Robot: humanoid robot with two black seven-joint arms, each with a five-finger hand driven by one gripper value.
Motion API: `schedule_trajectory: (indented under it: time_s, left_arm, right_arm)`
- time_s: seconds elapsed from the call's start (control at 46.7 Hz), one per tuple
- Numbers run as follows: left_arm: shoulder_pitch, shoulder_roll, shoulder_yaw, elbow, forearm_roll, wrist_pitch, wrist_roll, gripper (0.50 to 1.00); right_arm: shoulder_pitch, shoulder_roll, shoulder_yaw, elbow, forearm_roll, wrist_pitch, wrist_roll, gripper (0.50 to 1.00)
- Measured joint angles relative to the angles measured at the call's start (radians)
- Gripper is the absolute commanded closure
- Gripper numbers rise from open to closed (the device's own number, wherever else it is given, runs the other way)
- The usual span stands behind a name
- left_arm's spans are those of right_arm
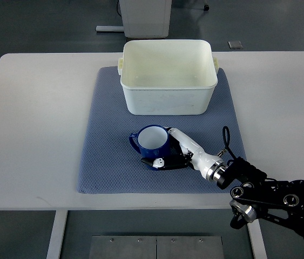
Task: Place cup in box with right hand
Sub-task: 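Close the right hand firmly on the mug, then lift the mug with the right hand and carry it over the white box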
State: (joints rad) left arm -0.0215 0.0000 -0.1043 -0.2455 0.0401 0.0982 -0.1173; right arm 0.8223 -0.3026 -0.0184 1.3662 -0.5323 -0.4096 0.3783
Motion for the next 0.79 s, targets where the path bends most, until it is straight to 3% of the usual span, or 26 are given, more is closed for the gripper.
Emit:
schedule_trajectory:
  time_s: [0.793]
  left_arm:
    - [0.0,0.0,0.0,0.0,0.0,0.0,0.0,0.5]
  right_arm:
    - [0.078,-0.164,0.069,0.135,0.032,0.004,-0.003,1.0]
